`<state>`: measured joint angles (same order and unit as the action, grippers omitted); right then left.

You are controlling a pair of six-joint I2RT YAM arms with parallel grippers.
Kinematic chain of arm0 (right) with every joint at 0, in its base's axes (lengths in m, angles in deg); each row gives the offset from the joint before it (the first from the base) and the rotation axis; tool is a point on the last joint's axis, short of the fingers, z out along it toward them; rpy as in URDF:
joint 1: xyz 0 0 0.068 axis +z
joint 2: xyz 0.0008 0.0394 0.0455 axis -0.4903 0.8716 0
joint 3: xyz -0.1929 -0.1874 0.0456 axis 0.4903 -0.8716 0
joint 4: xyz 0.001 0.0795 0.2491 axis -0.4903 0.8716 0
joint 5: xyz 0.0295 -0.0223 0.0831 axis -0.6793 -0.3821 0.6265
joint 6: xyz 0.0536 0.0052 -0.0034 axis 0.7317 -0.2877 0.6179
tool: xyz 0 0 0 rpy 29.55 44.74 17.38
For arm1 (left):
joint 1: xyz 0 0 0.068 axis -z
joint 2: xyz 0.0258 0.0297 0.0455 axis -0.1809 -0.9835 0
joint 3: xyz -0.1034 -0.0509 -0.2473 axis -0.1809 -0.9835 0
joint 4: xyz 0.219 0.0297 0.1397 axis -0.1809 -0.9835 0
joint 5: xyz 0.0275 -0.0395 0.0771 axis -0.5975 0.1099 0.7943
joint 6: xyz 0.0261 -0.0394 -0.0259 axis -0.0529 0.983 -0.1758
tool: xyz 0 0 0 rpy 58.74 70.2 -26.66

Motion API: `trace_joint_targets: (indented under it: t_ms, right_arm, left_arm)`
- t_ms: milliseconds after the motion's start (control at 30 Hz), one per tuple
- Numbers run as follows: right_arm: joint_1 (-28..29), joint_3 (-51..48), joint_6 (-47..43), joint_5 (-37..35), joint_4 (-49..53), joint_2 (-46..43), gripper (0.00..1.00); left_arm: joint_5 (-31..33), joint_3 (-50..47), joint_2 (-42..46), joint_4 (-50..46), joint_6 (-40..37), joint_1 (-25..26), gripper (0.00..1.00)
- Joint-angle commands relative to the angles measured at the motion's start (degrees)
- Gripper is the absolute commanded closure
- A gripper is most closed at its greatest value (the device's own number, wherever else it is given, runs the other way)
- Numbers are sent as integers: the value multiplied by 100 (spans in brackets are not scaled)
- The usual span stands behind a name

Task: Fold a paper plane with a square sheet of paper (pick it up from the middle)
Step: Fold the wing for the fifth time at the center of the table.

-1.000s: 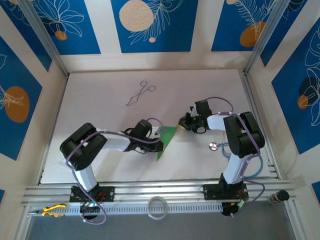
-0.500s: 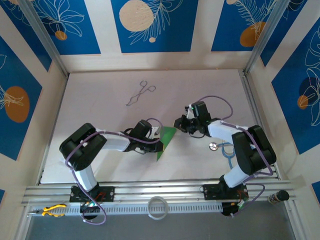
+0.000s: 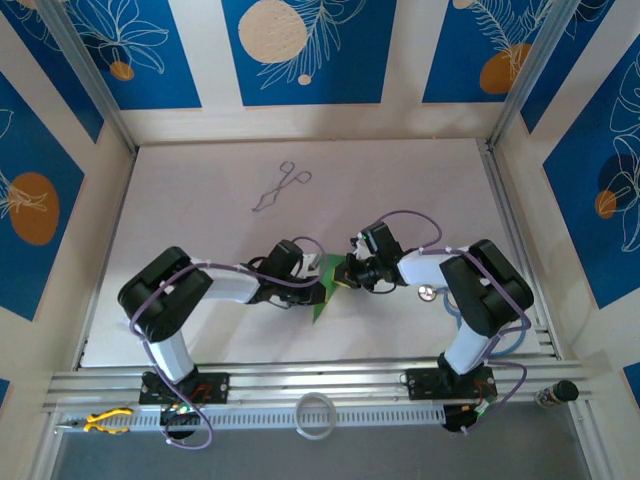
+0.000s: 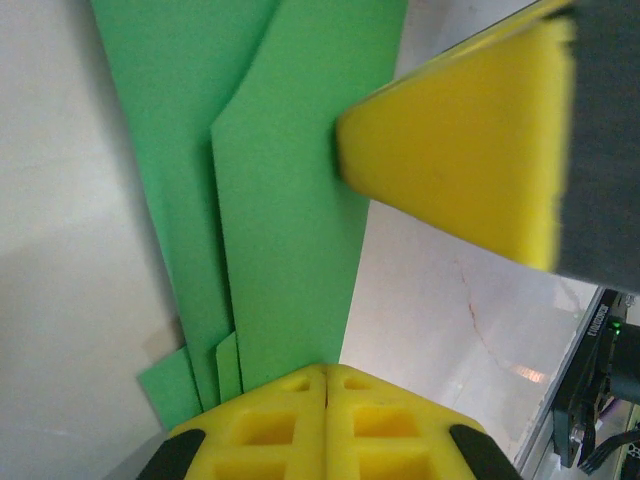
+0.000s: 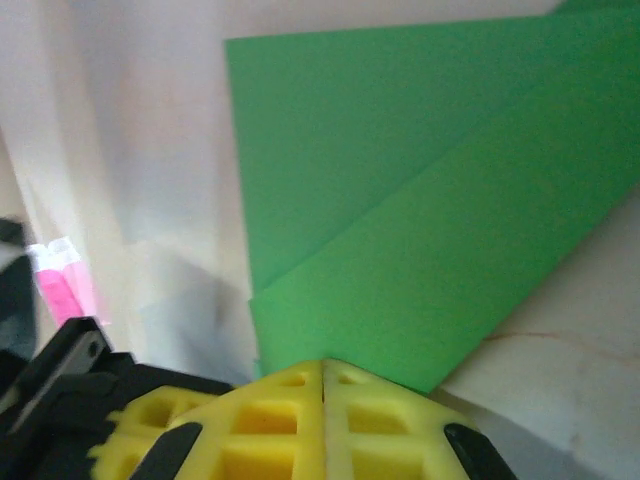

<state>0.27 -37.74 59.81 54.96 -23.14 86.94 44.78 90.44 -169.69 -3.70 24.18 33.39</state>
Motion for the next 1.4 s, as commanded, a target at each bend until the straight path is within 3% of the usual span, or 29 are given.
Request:
trace_joint_targets:
  t_ms: [0, 267, 500, 1033, 1367]
  right_arm:
    - [-24, -14, 78, -131, 121, 136, 98]
    - [-88, -70, 95, -177, 148, 182, 98]
    - [-93, -56, 93, -168, 178, 196, 98]
    - [-97, -24, 112, -159, 235, 225, 98]
    - [-105, -32, 102, -176, 239, 247, 98]
  left_arm:
    - [139, -153, 217, -483, 81, -22, 98]
    - [406, -284, 857, -827, 152, -22, 74]
    - [264, -304, 936, -1107, 113, 39, 67]
    - [161, -193, 747, -1505, -153, 198, 68]
    - [257, 64, 627, -2041, -480, 308, 73]
